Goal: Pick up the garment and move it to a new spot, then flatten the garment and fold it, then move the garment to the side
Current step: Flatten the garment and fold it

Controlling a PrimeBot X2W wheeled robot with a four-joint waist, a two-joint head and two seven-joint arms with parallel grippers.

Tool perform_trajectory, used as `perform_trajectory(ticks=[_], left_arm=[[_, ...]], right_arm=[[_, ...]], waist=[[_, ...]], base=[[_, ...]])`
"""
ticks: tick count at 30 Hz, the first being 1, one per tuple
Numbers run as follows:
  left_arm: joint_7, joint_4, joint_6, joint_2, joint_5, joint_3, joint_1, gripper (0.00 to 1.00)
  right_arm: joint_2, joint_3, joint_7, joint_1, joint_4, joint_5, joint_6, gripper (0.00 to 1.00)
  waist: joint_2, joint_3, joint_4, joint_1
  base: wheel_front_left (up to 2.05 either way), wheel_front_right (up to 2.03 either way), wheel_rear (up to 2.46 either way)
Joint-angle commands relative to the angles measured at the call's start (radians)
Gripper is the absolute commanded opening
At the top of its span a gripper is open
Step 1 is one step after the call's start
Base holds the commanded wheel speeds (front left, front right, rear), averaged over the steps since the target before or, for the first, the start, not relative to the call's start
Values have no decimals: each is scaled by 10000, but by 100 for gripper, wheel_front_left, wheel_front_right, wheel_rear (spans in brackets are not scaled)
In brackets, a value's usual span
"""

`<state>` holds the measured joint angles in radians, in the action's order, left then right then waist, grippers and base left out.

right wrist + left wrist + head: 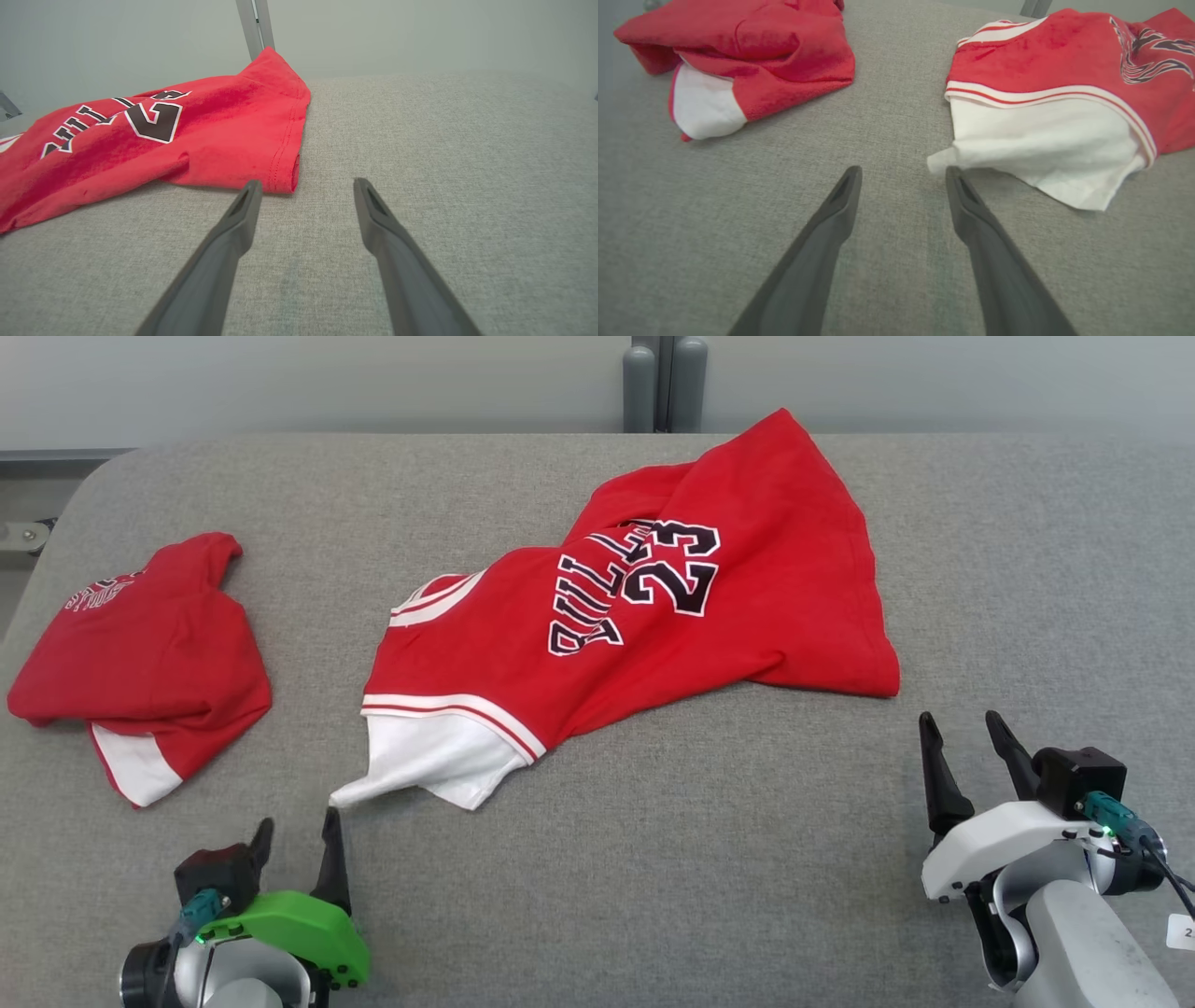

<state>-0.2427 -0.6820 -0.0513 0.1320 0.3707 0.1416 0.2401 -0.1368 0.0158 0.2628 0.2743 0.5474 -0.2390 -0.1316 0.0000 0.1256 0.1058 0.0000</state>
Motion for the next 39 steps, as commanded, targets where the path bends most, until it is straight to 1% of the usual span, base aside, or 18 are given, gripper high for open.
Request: perform_trajectory(ticks=[1, 2, 3, 5, 10, 14, 18, 23, 24, 26, 27, 28, 29, 30, 34, 39], left_arm=[[-91, 4, 121, 10, -86, -23, 161, 100], [-153, -51, 332, -53, -179, -79, 187, 100], [-171, -75, 446, -99, -322, -51, 178, 100], [-234, 10, 539, -173, -541, 55, 120, 100], [-221, 1114, 213, -516, -1232, 513, -341, 100], [-214, 1604, -11, -702, -1579, 914, -534, 100], [-215, 1525, -62, -763, -1673, 1210, -549, 100], [-216, 873, 98, -795, -1725, 1339, -135, 100], [-216, 734, 90, -795, -1748, 1322, -60, 94], [-215, 452, 101, -796, -1793, 1265, 71, 97], [-216, 313, 126, -795, -1810, 1230, 121, 94], [-216, 205, 121, -797, -1826, 1213, 197, 84], [-215, -22, 90, -798, -1844, 1201, 243, 43], [-215, -267, 102, -795, -1855, 1181, 280, 0], [-204, -728, 81, -807, -1805, 1175, 473, 0], [-206, -602, -27, -811, -1734, 1365, 365, 0]], right_arm=[[9, 6, 27, -74, 18, 14, 18, 100], [18, 10, 27, -78, 28, 17, 18, 100], [24, 18, 27, -81, 32, 21, 18, 100], [40, 34, 27, -77, 52, 18, 18, 100], [21, 61, 26, -32, 77, -25, 18, 100], [16, 157, 26, 86, 71, -55, 18, 100], [-59, 222, 26, 205, 66, -78, 16, 100], [-166, 242, 26, 336, 39, -111, 18, 100], [-170, 243, 26, 358, 20, -124, 18, 100], [-203, 235, 27, 389, -15, -110, 18, 100], [-216, 239, 26, 394, -24, -131, 18, 100], [-229, 243, 27, 403, -38, -142, 18, 100], [-234, 239, 27, 414, -47, -143, 18, 100], [-242, 225, 26, 411, -53, -152, 18, 100], [-262, 131, 27, 331, -79, -147, 18, 100], [-191, 78, 26, 141, 18, -161, 18, 100]], waist=[[0, 1, 11, 0], [0, 7, 17, 0], [0, 17, 20, 0], [0, 19, 17, 0], [0, 40, -26, 0], [0, 110, -209, 0], [0, 267, -490, 0], [0, 469, -956, 0], [0, 504, -1036, 0], [0, 568, -1163, 0], [0, 588, -1216, 0], [0, 612, -1258, 0], [0, 626, -1290, 0], [0, 634, -1313, 0], [0, 611, -1279, 0], [0, 355, -967, 0]], base=[[0, 0, 0], [0, 0, 0], [0, 0, 0], [0, 0, 0], [0, 0, 0], [0, 0, 0], [0, 0, 0], [0, 0, 0], [0, 0, 0], [0, 0, 0], [0, 0, 0], [0, 0, 0], [0, 0, 0], [0, 0, 0], [0, 0, 0], [0, 0, 0]])
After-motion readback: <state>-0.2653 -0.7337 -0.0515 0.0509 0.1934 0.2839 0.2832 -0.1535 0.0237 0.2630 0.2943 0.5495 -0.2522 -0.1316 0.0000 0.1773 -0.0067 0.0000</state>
